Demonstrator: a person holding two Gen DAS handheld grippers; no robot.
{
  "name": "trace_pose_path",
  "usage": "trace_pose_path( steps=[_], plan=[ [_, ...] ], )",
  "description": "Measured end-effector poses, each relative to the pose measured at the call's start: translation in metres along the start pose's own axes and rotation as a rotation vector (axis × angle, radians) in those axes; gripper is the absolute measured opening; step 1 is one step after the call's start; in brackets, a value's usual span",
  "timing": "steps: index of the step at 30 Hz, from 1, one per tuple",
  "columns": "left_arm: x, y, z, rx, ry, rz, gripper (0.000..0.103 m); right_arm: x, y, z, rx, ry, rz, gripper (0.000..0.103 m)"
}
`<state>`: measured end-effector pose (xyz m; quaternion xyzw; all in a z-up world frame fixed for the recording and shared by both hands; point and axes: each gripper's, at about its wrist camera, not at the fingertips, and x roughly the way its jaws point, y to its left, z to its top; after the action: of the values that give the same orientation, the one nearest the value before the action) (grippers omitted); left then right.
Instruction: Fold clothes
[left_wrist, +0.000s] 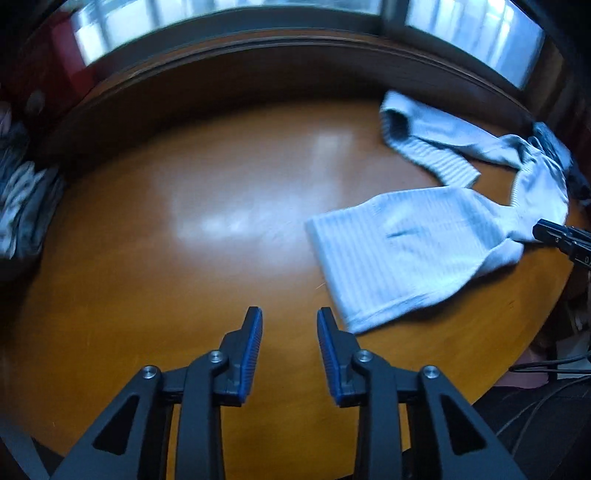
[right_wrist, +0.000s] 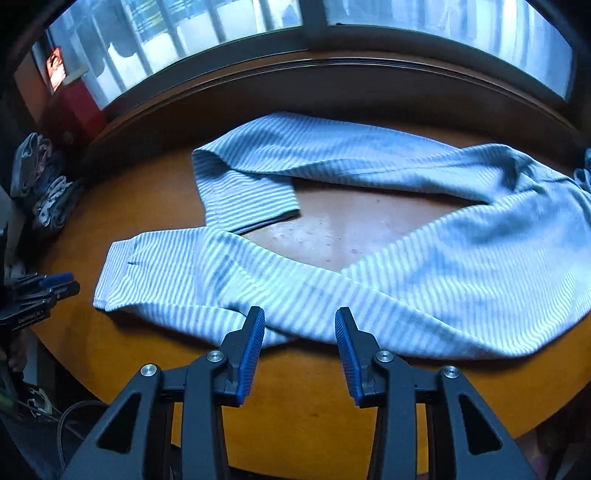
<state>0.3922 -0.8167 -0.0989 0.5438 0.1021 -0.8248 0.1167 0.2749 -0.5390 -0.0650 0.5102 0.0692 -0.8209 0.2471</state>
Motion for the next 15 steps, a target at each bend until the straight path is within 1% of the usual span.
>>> trace_pose_path(
  steps=[3,6,8,9,11,14,15],
  plan=[
    [0.002,0.007,0.004,-0.044,-0.011,-0.036,0.028,0.013,0.015,0.008,-0.057,0.017,0.024,0.040],
    [0.009,-0.004,0.019,-0.060,-0.035,-0.100,0.028,0.032,0.029,0.023,-0.122,0.042,0.036,0.040],
    [0.019,-0.016,0.029,-0.057,-0.024,-0.128,0.028,0.039,0.035,0.031,-0.158,0.051,0.026,0.040],
    [0.025,-0.023,0.033,-0.050,-0.015,-0.130,0.028,0.043,0.037,0.033,-0.171,0.054,0.017,0.040],
    [0.034,-0.031,0.037,-0.027,0.001,-0.093,0.028,0.049,0.041,0.038,-0.199,0.065,0.003,0.040],
    [0.036,-0.043,0.039,0.020,-0.009,-0.002,0.044,0.058,0.043,0.041,-0.234,0.081,-0.012,0.040],
    [0.037,-0.047,0.040,0.031,-0.008,0.018,0.045,0.062,0.043,0.040,-0.240,0.089,-0.018,0.040]
  ],
)
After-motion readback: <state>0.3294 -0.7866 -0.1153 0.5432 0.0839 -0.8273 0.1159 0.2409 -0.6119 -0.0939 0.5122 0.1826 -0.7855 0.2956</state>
